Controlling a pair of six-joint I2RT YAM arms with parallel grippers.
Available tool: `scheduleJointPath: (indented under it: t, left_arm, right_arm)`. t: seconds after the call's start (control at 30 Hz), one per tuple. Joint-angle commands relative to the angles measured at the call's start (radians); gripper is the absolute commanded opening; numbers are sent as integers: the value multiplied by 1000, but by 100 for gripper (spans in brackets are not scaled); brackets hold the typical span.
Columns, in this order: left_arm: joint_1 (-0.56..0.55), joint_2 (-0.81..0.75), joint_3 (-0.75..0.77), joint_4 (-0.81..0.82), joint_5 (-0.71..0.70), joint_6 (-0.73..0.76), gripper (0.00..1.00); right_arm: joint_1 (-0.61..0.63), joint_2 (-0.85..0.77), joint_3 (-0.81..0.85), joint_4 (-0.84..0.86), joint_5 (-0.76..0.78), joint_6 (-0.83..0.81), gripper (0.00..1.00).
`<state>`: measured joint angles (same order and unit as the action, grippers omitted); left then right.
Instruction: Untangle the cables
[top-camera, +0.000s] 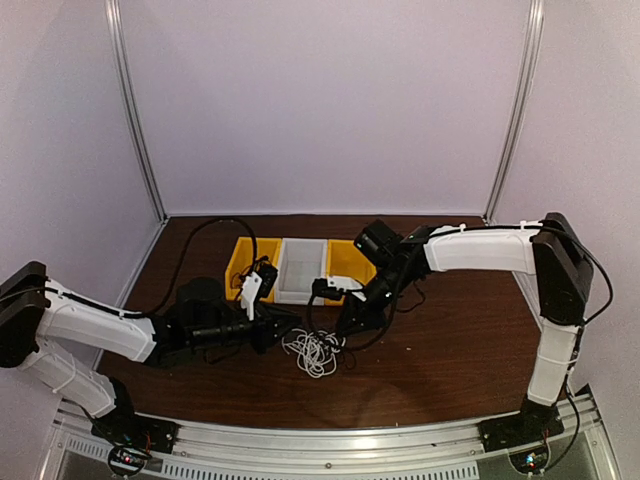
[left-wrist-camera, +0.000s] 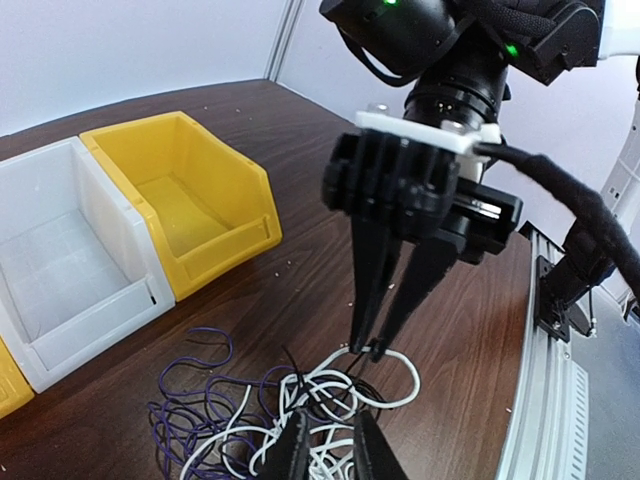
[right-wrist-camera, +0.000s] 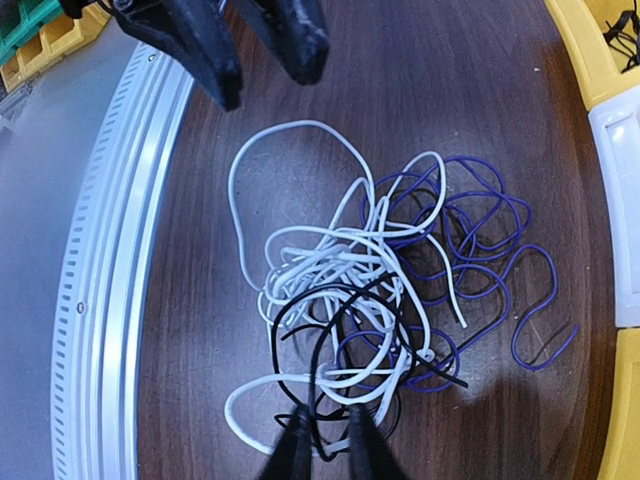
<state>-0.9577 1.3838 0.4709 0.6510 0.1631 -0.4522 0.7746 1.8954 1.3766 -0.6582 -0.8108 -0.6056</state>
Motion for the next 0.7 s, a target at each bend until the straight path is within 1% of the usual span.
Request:
scheduleJointPath:
  t: [0.0,0.17,0.2,0.27,0.4,0.5,0.6,0.67]
  left_arm:
    - [-5,-5,-1,25,-11,-6,20]
    - [-7,36,22,92,65,9,41]
    - [-11,43,25,118,72,15,44]
    - [-31,53,35,173,68,43,48]
    - [-74,87,83,255,22,107,51]
    - [-79,140,126,350,24,101,51]
    - [-78,218,185,425,-3,82,51]
    - [-79,277,223,452,-16,78,48]
  right_arm:
    - [5,-8,37,-22,-8,-9,0]
    - [6,-91,137,-98,-61,13,0]
    - [6,-111,165,-105,-75,26,0]
    - [5,-143,208,-106,-106,60,0]
    - [6,-163,273,-125,-168,112,0]
    - [5,-165,297,-139,-212,134,0]
    - [8,-176,308,-136,-223,147,0]
    - [7,-187,317,-136,-226,151,0]
